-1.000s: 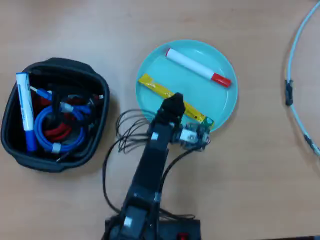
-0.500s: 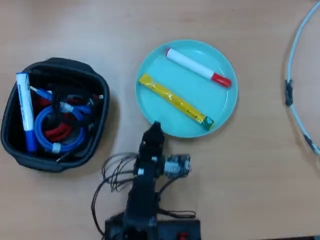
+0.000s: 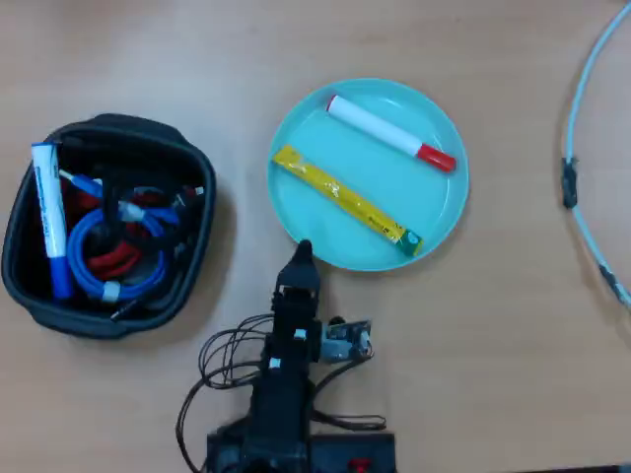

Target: Pick up the red pen and put it in the green bowl

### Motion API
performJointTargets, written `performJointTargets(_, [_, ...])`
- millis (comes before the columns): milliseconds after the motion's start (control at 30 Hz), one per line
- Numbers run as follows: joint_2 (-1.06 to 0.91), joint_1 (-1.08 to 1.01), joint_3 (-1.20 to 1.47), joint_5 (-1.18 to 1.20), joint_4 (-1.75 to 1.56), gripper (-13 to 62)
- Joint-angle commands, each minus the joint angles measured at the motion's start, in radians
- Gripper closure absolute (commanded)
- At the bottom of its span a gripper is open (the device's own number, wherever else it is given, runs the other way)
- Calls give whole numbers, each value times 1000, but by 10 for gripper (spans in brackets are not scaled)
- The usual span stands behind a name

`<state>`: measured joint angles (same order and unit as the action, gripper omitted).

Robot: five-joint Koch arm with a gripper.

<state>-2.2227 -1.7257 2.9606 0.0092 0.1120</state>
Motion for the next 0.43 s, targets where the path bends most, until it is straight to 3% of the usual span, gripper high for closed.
performJointTargets(0, [-11,-6,15,-25,-5,34])
performJointTargets(400, [-12,-14,146,-21,-9,27])
